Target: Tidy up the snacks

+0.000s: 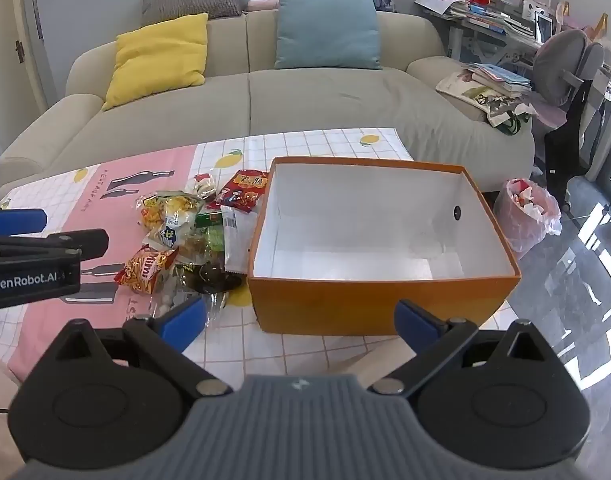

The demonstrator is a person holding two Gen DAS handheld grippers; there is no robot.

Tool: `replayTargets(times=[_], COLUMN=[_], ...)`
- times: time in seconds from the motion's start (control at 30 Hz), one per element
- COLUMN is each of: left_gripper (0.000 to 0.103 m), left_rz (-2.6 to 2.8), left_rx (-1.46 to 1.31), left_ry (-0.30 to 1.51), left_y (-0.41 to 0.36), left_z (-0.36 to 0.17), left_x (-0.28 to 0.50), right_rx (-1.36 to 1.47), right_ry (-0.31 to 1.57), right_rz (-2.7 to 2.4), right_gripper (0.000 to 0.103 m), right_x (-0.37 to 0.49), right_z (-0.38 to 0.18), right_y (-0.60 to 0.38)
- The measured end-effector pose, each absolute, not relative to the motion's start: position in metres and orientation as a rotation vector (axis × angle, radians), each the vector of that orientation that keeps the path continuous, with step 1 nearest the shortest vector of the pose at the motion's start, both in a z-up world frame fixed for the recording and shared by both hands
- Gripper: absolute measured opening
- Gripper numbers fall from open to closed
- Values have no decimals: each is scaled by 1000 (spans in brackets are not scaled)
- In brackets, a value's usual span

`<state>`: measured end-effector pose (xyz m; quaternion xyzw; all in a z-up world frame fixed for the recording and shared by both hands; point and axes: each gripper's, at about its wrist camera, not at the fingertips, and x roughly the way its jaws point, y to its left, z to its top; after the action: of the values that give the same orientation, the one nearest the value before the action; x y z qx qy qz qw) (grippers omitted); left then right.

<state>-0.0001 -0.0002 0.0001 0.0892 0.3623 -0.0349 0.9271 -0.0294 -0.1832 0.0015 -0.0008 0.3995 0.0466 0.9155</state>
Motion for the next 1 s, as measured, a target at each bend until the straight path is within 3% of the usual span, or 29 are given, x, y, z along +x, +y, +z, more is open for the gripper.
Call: replayTargets(times=[1.0], left_gripper=[85], left_rz=[-72], left_rx=[175], left_ry=[751], left_y=[3], left_z=[-1], left_x=[-1], right_rx=[-5], right_ry=[832], right_rz=[95], right_gripper=[100], right_x=[-28], right_z=[-1], right_y=[-180])
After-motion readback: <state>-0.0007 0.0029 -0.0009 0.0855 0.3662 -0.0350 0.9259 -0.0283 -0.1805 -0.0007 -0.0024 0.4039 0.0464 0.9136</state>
